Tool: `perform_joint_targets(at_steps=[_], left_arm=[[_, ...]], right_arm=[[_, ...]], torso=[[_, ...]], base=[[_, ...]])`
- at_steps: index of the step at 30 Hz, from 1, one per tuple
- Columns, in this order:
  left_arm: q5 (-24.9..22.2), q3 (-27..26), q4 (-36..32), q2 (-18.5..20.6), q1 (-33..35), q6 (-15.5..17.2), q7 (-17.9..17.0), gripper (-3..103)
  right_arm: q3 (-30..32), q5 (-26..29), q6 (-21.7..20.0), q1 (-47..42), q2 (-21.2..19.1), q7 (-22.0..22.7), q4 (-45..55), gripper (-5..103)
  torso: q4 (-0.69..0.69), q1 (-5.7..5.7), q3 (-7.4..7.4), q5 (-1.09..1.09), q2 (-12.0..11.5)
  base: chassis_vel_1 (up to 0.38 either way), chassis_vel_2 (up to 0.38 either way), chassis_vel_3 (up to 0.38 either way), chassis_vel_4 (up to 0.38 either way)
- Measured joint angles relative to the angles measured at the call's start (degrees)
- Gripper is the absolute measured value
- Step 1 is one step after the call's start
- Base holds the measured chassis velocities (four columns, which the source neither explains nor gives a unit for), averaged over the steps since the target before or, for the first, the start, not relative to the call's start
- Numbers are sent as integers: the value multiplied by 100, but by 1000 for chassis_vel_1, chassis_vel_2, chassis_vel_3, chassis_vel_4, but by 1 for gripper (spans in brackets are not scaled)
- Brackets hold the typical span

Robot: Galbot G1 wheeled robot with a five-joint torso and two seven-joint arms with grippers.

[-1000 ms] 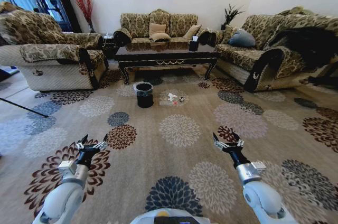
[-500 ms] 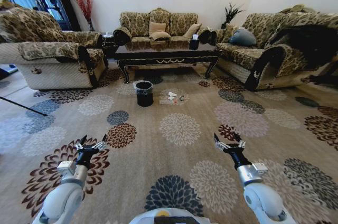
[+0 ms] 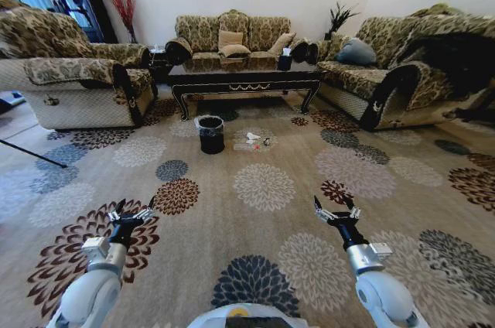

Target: Move to the front of the table and pick up the trash from the floor, then place it into the trash bin.

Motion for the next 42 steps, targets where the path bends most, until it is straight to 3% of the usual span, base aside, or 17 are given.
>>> perform_joint_targets(at_steps=[10,24,42], left_arm=[[-4,-15,20,16,44,-25,25,100],[-5,11,58,21,51,-314,-45,100],[63,81,69,-50,-10,-315,-106,100]], right_arm=[[14,-15,-5,-45,3,-15,34,100],[4,-39,58,-113,-11,-65,42,100],[-18,-117,78,-114,34,-74,44,100]], torso=[[0,-7,-156,1,-117],[0,-8,-140,0,-117],[1,-9,-115,0,-118]], base=[[0,0,0,0],[0,0,0,0],[-127,125,118,-125]])
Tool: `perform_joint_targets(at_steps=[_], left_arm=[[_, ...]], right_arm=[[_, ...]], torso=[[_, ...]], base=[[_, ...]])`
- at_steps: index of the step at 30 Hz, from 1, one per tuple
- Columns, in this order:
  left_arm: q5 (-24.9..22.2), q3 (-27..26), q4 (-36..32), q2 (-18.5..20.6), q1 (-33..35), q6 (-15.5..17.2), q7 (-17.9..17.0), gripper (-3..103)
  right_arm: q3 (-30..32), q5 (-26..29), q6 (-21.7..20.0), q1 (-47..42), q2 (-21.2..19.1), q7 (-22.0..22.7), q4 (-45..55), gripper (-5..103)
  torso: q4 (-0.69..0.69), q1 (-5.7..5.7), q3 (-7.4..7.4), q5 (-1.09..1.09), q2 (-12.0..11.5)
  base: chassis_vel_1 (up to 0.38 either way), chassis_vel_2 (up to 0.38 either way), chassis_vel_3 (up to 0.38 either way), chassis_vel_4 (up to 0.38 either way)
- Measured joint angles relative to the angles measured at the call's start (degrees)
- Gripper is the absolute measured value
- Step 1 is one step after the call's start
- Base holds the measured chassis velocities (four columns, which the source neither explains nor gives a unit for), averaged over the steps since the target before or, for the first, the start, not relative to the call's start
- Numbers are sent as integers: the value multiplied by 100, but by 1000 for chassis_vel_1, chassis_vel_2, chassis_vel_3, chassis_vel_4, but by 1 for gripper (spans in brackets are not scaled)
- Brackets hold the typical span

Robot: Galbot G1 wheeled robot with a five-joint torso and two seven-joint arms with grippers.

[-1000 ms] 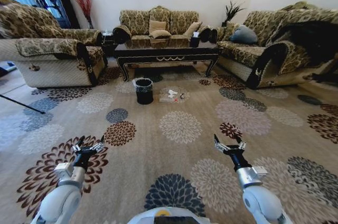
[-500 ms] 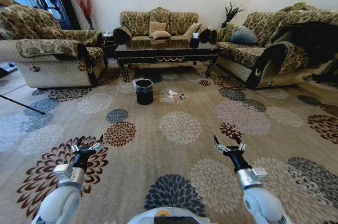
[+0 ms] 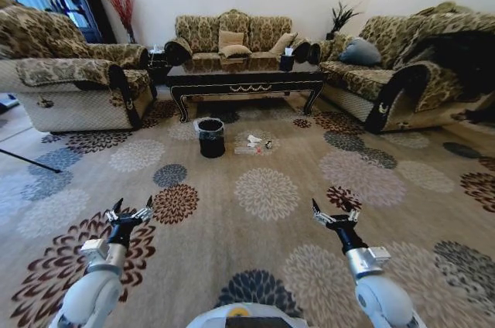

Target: Move to the front of the table and pick up the trash from the floor, then place it into the trash bin.

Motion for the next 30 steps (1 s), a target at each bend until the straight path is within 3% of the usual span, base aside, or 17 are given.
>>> perform_joint_targets(at_steps=[30], left_arm=[[50,62,91,6,-89,11,-10,100]], right_arm=[[-16,-58,-35,-45,71,28,-16,100]], torso=[[0,-1,13,2,1]], base=[[-202,204,203,-206]])
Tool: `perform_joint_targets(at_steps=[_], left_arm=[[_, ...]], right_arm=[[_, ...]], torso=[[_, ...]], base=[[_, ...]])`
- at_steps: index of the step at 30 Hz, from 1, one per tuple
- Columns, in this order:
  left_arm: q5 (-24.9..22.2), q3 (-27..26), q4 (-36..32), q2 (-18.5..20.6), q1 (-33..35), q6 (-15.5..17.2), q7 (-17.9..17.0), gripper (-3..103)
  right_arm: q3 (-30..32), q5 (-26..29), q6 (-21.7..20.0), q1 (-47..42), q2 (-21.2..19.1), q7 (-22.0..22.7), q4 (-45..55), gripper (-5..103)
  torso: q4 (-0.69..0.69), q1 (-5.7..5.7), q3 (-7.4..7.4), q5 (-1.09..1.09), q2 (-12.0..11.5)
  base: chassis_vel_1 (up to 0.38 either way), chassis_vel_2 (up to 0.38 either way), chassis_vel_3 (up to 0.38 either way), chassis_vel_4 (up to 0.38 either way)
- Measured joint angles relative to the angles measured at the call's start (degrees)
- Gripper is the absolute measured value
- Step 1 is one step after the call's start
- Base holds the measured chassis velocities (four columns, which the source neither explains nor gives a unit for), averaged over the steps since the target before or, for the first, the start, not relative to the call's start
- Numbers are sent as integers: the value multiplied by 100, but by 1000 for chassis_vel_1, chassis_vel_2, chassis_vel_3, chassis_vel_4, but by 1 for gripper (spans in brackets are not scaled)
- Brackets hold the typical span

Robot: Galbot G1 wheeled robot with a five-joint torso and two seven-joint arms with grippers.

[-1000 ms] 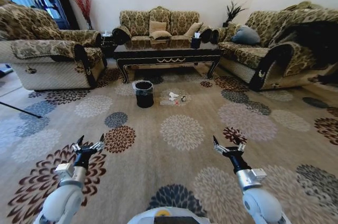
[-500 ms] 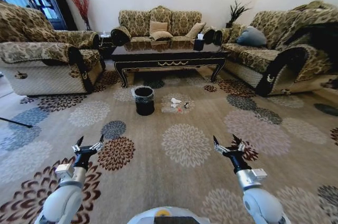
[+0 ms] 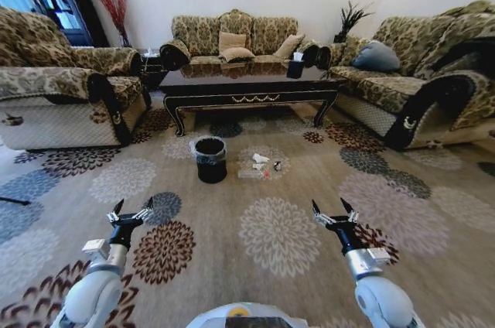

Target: Move to the front of the table and pick up the trash from the floor, then place it into the trash bin.

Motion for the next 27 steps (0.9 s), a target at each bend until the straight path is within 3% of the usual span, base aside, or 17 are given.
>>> perform_joint_targets(at_steps=[27], left_arm=[[72,-70,-4,-9,24,6,-26,100]], right_arm=[[-64,-117,-22,-54,73,45,42,100]], torso=[[-1,0,2,-2,5]], base=[[-191,195,199,-198]])
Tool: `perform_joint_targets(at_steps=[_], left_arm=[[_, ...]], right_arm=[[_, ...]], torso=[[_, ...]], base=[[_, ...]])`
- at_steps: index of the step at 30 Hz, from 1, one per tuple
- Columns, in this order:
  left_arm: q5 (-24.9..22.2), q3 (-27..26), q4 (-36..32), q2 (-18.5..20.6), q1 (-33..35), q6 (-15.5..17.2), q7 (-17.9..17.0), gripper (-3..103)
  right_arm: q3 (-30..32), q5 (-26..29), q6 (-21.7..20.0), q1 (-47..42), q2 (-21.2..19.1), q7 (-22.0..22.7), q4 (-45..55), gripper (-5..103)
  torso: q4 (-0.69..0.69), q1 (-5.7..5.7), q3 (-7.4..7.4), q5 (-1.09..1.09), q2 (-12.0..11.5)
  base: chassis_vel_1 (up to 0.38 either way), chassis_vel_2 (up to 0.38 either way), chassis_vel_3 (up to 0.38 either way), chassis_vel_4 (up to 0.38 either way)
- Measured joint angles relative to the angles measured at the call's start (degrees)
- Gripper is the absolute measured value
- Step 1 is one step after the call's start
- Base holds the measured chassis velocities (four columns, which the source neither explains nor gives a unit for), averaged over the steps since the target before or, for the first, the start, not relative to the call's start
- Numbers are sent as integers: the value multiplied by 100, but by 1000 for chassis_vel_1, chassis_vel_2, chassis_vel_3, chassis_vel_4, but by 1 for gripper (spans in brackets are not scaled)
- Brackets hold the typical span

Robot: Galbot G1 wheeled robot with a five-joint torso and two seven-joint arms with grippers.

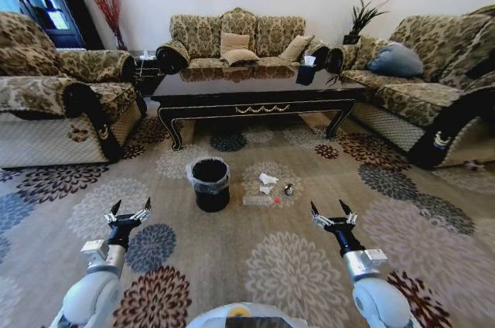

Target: Move to the front of the table and pick up the trash from the floor, then place it into the trash bin.

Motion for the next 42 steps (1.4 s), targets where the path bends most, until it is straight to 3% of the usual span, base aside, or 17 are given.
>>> perform_joint_targets(at_steps=[19,26,31,34,36,39,41,42], left_arm=[[26,237,-41,210,-299,390,-241,100],[-13,546,-310,382,-456,976,-683,100],[-372,706,-636,564,-543,1433,-987,100],[-1013,1015,-736,873,-841,2083,-1347,100],[-1111,1059,-729,932,-897,2165,-1381,100],[-2155,1398,-455,1443,-1480,2897,-1628,100],[-2307,1460,-399,1513,-1594,2984,-1674,100],[-2667,1612,-287,1672,-1887,3185,-1809,100]], right_arm=[[34,-94,12,-106,68,7,72,100],[-51,-89,22,-13,-2,52,28,100],[-187,-86,22,43,-107,53,-49,100],[-212,-86,29,34,-104,49,-59,100],[-213,-86,31,32,-97,49,-59,100],[-245,-112,37,25,-84,48,-110,100],[-251,-122,38,24,-85,48,-118,100],[-270,-141,38,26,-86,48,-127,100]], torso=[[-1,0,1,0,1],[-1,1,3,0,1],[1,0,0,2,1],[-1,-1,0,0,2],[0,-1,0,0,2],[0,0,1,0,1],[0,0,1,-1,1],[0,0,1,-1,2]], base=[[-190,201,197,-205],[-128,129,123,-127],[0,0,0,0],[0,0,0,0],[0,0,0,0],[0,0,0,0],[0,0,0,0],[0,0,0,0]])
